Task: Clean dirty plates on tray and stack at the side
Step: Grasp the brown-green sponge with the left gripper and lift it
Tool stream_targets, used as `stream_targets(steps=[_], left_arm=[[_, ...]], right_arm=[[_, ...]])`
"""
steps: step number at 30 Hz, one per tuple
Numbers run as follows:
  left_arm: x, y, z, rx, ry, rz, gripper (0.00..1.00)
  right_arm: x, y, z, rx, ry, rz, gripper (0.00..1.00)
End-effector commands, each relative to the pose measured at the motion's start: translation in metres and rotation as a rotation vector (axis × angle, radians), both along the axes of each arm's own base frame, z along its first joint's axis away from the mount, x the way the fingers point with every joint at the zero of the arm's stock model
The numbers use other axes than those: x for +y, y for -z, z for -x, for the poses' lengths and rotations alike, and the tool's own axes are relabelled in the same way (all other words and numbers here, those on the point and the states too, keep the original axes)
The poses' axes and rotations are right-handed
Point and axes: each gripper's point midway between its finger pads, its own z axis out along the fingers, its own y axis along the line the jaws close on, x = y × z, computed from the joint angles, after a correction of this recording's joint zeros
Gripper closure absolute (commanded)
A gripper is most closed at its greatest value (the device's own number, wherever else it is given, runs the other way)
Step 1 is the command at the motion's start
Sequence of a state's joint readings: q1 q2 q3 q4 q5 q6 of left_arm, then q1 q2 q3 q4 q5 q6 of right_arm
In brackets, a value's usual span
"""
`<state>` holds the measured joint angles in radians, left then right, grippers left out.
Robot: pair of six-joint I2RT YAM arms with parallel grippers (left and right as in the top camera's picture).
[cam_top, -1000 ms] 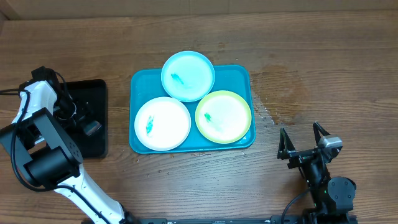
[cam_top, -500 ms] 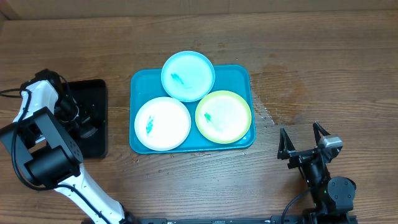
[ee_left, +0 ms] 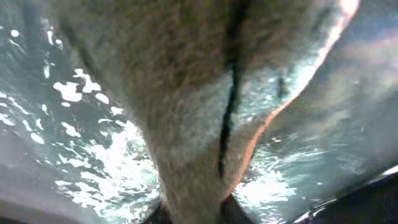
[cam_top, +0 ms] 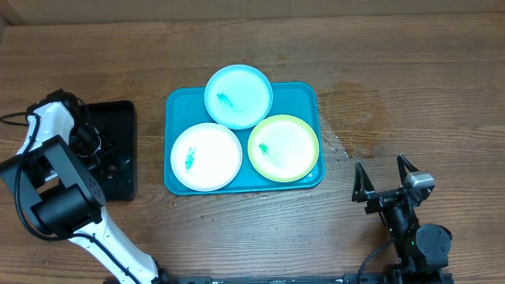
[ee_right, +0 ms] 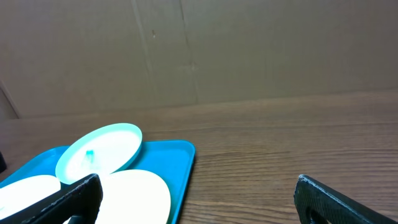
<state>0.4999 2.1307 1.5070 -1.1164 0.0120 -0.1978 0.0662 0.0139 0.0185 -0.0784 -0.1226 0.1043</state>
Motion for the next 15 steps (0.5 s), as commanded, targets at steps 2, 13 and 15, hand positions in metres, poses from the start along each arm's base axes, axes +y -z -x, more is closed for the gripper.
stream_targets(steps=[2, 13, 15], left_arm=[[0.012, 0.013, 0.001, 0.022, 0.01, -0.051, 0.0], [0.025, 0.015, -0.016, -0.045, 0.009, -0.109, 0.64], [0.026, 0.015, -0.017, -0.05, 0.008, -0.111, 0.85]], right_arm=[[-0.002, 0.002, -0.001, -0.004, 0.012, -0.001, 0.0], [-0.002, 0.002, 0.0, -0.004, 0.012, -0.001, 0.0], [-0.002, 0.002, 0.0, -0.004, 0.012, -0.001, 0.0]])
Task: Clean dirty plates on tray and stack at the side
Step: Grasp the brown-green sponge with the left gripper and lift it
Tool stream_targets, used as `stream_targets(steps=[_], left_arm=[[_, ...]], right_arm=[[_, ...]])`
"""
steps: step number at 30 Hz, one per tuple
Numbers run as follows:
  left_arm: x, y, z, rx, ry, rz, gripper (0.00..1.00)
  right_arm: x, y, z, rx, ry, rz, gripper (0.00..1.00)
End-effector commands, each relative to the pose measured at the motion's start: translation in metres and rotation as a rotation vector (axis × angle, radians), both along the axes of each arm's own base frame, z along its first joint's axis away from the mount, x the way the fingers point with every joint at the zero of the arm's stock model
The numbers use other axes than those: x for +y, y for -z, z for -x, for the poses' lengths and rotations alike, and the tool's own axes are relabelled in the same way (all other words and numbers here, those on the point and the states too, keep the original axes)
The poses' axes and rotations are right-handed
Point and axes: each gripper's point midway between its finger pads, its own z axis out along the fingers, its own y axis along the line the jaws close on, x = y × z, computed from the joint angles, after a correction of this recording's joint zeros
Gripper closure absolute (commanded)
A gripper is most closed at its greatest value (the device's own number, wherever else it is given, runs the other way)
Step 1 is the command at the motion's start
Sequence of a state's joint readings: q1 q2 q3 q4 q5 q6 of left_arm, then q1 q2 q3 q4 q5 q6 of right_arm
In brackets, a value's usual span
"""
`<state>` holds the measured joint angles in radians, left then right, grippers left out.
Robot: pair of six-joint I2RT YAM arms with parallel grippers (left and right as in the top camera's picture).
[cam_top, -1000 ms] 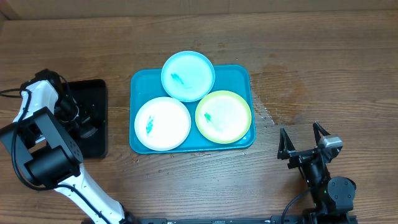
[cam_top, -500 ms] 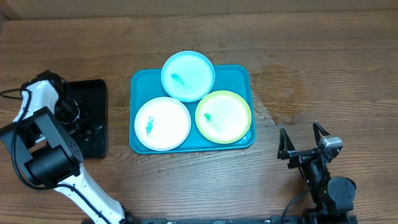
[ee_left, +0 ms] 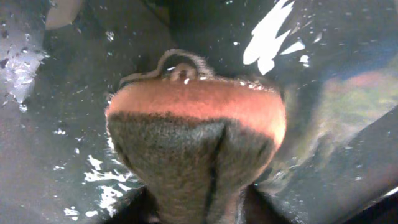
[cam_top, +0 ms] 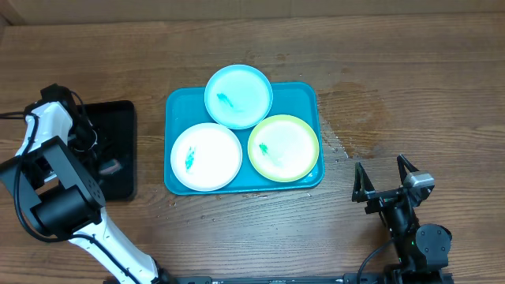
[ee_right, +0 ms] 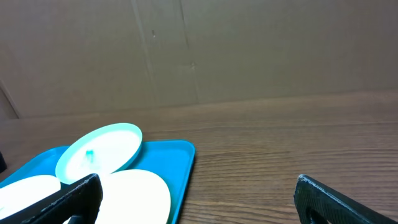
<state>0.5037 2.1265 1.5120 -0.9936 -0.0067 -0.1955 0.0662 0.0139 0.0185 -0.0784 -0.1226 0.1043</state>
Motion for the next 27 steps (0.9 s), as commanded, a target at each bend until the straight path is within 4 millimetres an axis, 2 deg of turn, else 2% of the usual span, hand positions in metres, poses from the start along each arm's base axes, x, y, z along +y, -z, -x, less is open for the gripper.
stream_targets(steps=[1, 4, 7, 10, 11, 14, 16, 20, 22, 23, 27], left_arm=[[0.007, 0.014, 0.008, 0.053, 0.003, -0.034, 0.96], [0.01, 0.005, 0.003, 0.046, 0.003, -0.039, 0.96], [0.015, -0.018, -0.008, 0.028, -0.013, -0.049, 0.96], [0.018, -0.057, -0.025, -0.018, -0.097, -0.037, 0.96], [0.014, -0.08, -0.036, -0.063, -0.108, -0.001, 0.96], [0.009, -0.126, -0.053, -0.15, -0.105, 0.037, 0.96], [0.012, -0.157, -0.059, -0.2, -0.097, 0.019, 0.96], [0.012, -0.205, -0.061, -0.27, -0.092, -0.013, 0.96], [0.017, -0.203, -0.055, -0.237, -0.094, -0.047, 0.96], [0.02, -0.196, -0.051, -0.202, -0.095, -0.068, 0.96], [0.008, -0.137, -0.036, -0.054, -0.102, -0.015, 0.96]], right_arm=[[-0.002, 0.002, -0.001, -0.004, 0.012, -0.001, 0.0], [-0.002, 0.002, -0.001, -0.004, 0.012, -0.001, 0.0], [-0.002, 0.002, -0.001, -0.004, 0.012, -0.001, 0.0], [-0.002, 0.002, -0.001, -0.004, 0.012, -0.001, 0.0], [-0.002, 0.002, 0.0, -0.004, 0.012, -0.001, 0.0], [-0.002, 0.002, -0.001, -0.004, 0.012, -0.001, 0.0], [-0.002, 0.002, 0.0, -0.004, 0.012, -0.001, 0.0], [-0.002, 0.002, 0.0, -0.004, 0.012, -0.001, 0.0], [-0.002, 0.002, 0.0, -0.004, 0.012, -0.001, 0.0], [-0.002, 0.002, -0.001, -0.004, 0.012, -0.001, 0.0], [-0.002, 0.002, -0.001, -0.004, 0.012, -0.001, 0.0]])
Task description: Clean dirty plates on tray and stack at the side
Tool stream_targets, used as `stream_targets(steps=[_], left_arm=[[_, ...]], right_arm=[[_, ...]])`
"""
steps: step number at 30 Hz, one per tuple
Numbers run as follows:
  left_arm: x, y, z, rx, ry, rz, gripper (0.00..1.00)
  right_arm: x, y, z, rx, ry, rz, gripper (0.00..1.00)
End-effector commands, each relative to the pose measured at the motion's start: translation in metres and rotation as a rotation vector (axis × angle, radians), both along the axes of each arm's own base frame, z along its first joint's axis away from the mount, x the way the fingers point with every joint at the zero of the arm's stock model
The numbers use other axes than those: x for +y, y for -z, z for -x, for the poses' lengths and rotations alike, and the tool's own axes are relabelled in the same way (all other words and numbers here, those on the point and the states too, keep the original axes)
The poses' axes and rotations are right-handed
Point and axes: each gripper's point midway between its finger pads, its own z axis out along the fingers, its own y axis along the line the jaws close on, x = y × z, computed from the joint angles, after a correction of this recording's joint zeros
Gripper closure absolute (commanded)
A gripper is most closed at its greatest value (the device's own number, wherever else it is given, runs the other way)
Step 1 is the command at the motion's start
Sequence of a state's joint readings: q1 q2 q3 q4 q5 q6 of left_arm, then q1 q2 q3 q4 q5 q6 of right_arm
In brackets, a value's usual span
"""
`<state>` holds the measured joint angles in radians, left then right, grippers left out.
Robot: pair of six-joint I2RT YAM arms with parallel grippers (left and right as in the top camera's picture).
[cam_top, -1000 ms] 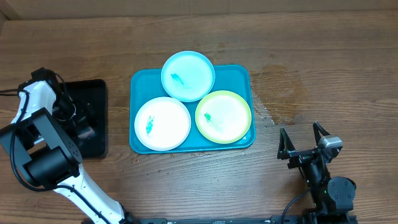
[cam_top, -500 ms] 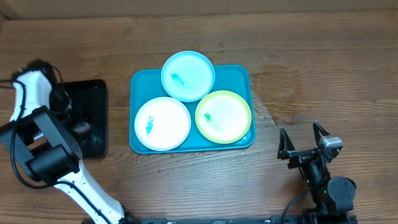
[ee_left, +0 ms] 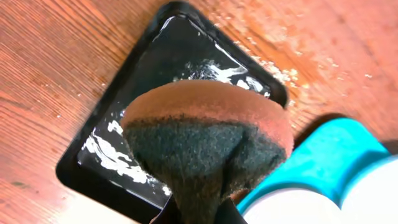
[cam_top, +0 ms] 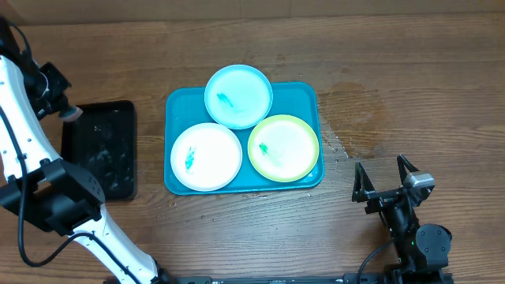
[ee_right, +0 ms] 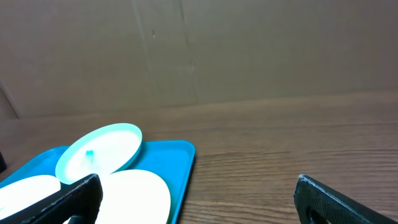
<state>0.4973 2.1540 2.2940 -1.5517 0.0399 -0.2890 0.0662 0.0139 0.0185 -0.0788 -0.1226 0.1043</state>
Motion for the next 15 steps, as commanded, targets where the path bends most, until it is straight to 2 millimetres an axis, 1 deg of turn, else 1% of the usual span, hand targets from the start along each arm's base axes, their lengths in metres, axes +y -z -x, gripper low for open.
stream_targets(steps=[1, 2, 4, 5, 6, 7, 9, 11, 12, 13, 15], left_arm=[[-0.013, 0.063, 0.02, 0.166, -0.013, 0.067, 0.96], [-0.018, 0.078, 0.027, 0.202, -0.01, 0.088, 0.96], [-0.024, 0.097, 0.04, 0.255, 0.012, 0.111, 0.96], [-0.025, 0.1, 0.044, 0.271, 0.027, 0.12, 0.96], [-0.024, 0.098, 0.046, 0.275, 0.022, 0.124, 0.96], [-0.02, 0.091, 0.048, 0.271, 0.008, 0.128, 0.96], [-0.015, 0.068, 0.046, 0.228, -0.018, 0.151, 0.96], [-0.011, 0.035, 0.039, 0.149, -0.039, 0.178, 0.95], [-0.009, 0.017, 0.036, 0.102, -0.039, 0.181, 0.96], [-0.006, -0.012, 0.025, -0.007, -0.011, 0.173, 0.96], [-0.016, -0.049, 0.015, -0.153, 0.072, 0.182, 0.96]], right_arm=[[-0.002, 0.002, -0.001, -0.004, 0.012, -0.001, 0.0], [-0.002, 0.002, 0.0, -0.004, 0.012, -0.001, 0.0], [-0.002, 0.002, -0.001, -0.004, 0.012, -0.001, 0.0], [-0.002, 0.002, -0.001, -0.004, 0.012, -0.001, 0.0], [-0.002, 0.002, -0.001, -0.004, 0.012, -0.001, 0.0], [-0.002, 0.002, -0.001, -0.004, 0.012, -0.001, 0.0], [-0.002, 0.002, 0.0, -0.004, 0.012, -0.001, 0.0], [-0.002, 0.002, -0.001, -0.004, 0.012, -0.001, 0.0], [-0.002, 0.001, 0.0, -0.005, 0.012, -0.001, 0.0], [-0.002, 0.002, -0.001, -0.004, 0.012, -0.001, 0.0], [-0.002, 0.002, -0.001, -0.004, 0.012, -0.001, 0.0]])
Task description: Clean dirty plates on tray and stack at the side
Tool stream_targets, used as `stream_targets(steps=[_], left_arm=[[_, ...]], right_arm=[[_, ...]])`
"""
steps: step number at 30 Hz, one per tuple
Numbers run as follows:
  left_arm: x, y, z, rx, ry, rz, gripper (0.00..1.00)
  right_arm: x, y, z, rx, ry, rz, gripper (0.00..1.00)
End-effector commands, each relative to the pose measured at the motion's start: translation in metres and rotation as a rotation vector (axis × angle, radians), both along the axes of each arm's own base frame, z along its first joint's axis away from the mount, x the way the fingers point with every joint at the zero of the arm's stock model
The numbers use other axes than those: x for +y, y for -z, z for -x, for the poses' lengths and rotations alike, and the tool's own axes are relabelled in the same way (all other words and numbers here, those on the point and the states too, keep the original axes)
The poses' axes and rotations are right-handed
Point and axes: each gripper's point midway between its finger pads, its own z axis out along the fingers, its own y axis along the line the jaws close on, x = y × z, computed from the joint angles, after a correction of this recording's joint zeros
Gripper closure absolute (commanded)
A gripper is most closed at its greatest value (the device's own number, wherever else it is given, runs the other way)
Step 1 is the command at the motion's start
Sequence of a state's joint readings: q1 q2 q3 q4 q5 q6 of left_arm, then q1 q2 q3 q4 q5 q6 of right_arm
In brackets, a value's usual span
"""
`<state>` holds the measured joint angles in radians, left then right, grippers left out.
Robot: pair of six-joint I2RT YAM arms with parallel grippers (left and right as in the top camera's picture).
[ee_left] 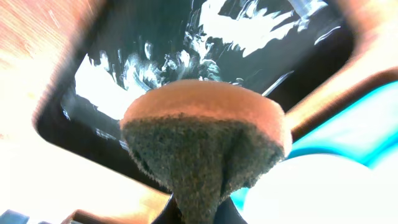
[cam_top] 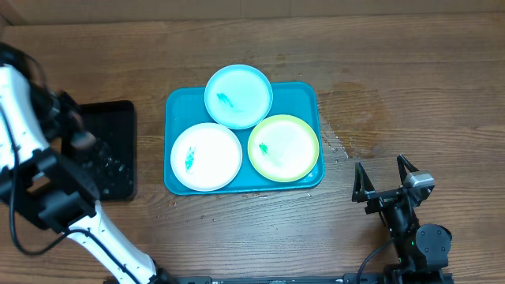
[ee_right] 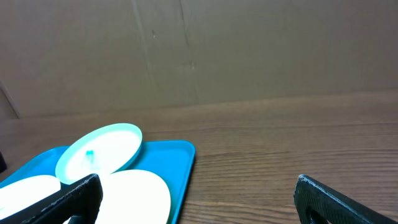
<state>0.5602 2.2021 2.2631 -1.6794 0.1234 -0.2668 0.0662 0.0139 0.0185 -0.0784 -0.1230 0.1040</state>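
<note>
Three dirty plates lie on the blue tray (cam_top: 304, 95): a light blue plate (cam_top: 238, 95) at the back, a white plate (cam_top: 206, 156) front left, a green plate (cam_top: 283, 147) front right, each with a green smear. My left gripper (cam_top: 81, 140) is shut on an orange sponge (ee_left: 205, 130), dark scouring side towards the camera, over the black water tray (cam_top: 118, 118). The wet tray floor (ee_left: 155, 50) shows behind the sponge, and the white plate (ee_left: 323, 186) at the lower right. My right gripper (cam_top: 385, 185) stands open near the front right, holding nothing.
The wooden table (cam_top: 394, 63) carries a damp patch and droplets just right of the blue tray. The right wrist view shows the blue tray's right edge (ee_right: 186, 162) and a cardboard wall (ee_right: 249, 50) behind the table.
My left gripper with the sponge was high beyond the black tray's far left corner. It is now lower, over the tray's middle. The right arm and the plates have not moved.
The sponge was first pressed into the water of the black tray, then was a little clear of the wet floor. Then it was held high past the tray's far corner, and now hangs over the tray again. The plates stayed on the blue tray throughout.
</note>
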Motion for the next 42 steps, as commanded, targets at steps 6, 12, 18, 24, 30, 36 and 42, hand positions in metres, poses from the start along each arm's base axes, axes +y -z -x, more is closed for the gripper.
stream_targets(steps=[6, 12, 18, 24, 30, 36, 42], left_arm=[[-0.079, -0.146, -0.024, -0.561, 0.296, 0.104, 0.96], [-0.159, -0.128, -0.018, -0.471, 0.488, 0.179, 0.96], [-0.252, -0.043, 0.008, -0.195, 0.746, 0.274, 0.96], [-0.31, 0.041, 0.025, -0.106, 0.878, 0.292, 0.96], [-0.298, 0.093, 0.025, -0.047, 0.795, 0.105, 0.96], [-0.29, 0.111, 0.037, -0.007, 0.795, 0.08, 0.81], [-0.295, 0.104, 0.028, -0.048, 0.822, 0.094, 0.39]], right_arm=[[-0.002, 0.002, 0.0, -0.004, 0.012, -0.002, 0.0], [-0.002, 0.002, -0.001, -0.004, 0.012, -0.002, 0.0], [-0.002, 0.002, 0.0, -0.004, 0.012, -0.002, 0.0], [-0.002, 0.002, -0.001, -0.004, 0.012, -0.002, 0.0], [-0.002, 0.002, -0.001, -0.004, 0.012, -0.002, 0.0], [-0.002, 0.002, -0.001, -0.004, 0.012, -0.002, 0.0], [-0.002, 0.002, -0.001, -0.004, 0.012, -0.002, 0.0]])
